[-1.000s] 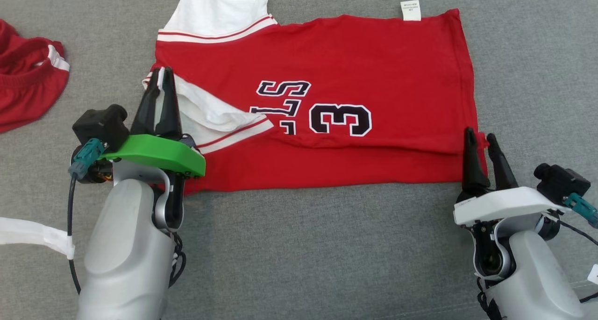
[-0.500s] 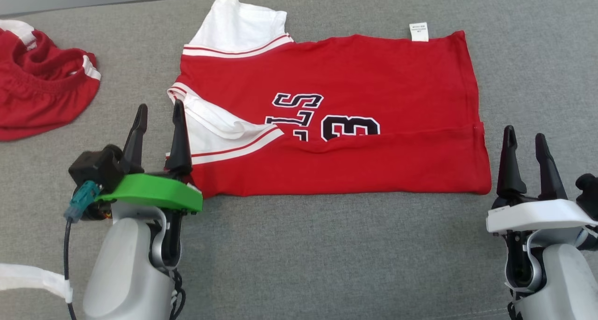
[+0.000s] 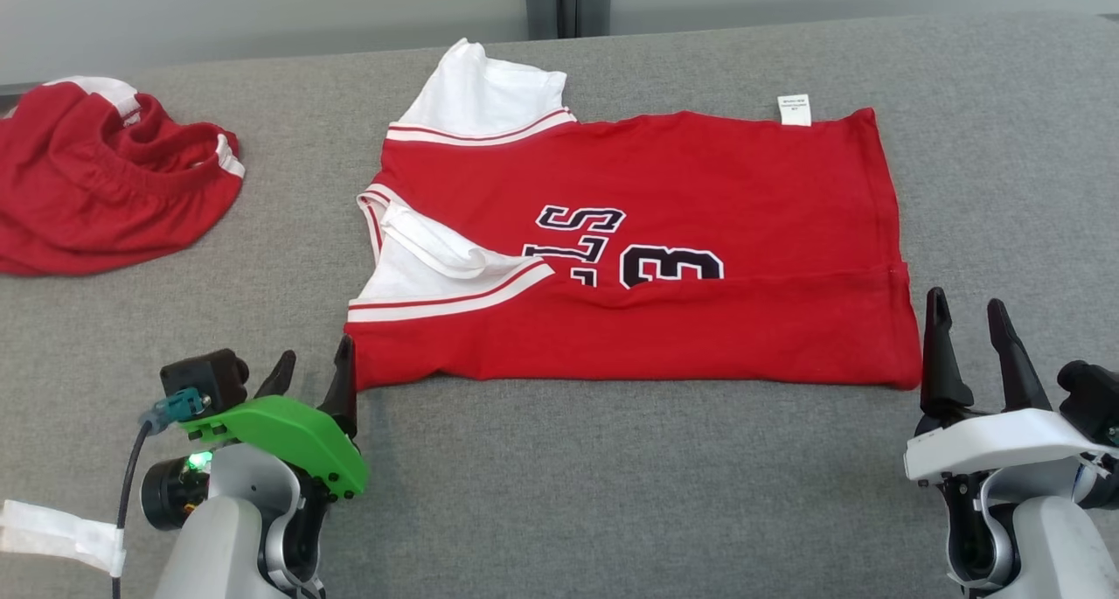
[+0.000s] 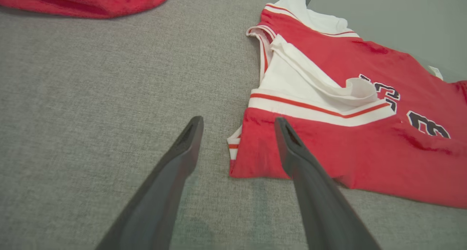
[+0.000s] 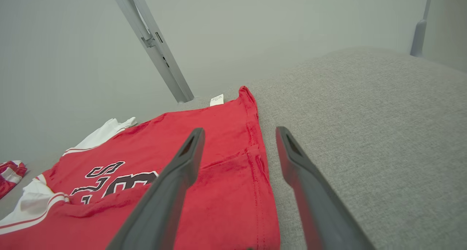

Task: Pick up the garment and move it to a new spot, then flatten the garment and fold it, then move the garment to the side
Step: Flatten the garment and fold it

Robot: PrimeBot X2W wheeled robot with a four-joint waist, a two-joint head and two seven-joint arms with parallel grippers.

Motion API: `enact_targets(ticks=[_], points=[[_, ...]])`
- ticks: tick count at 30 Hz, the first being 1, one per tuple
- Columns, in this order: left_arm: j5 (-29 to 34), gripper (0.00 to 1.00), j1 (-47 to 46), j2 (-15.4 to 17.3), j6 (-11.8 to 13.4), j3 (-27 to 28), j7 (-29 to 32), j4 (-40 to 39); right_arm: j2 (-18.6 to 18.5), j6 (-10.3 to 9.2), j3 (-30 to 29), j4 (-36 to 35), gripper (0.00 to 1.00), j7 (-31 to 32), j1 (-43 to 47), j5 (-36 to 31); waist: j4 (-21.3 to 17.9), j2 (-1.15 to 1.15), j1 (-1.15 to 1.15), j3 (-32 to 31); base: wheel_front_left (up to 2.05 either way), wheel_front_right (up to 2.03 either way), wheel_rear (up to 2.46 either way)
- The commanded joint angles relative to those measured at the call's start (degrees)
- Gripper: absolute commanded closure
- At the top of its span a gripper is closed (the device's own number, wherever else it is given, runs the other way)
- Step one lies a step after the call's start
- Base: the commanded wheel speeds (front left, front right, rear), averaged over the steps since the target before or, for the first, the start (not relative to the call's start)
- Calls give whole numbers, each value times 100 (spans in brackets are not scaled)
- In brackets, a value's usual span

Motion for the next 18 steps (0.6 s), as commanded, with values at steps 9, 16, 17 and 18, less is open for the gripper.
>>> enact_targets(ticks=[9,16,17,18], points=[[-117,0,141,16,397,-49,798,-33,-14,2,88,-84,0,229,120,-104,-163,0,0,67,0,0,0],[-162,53,185,10,488,-74,938,4,-14,1,137,-56,0,317,131,-144,-226,0,0,66,0,0,0],[-179,55,188,3,479,-86,951,18,-14,2,139,-39,0,358,139,-144,-227,0,0,62,0,0,0],[-186,61,187,-3,465,-106,972,34,-13,2,137,-20,0,390,146,-153,-225,0,0,60,0,0,0]])
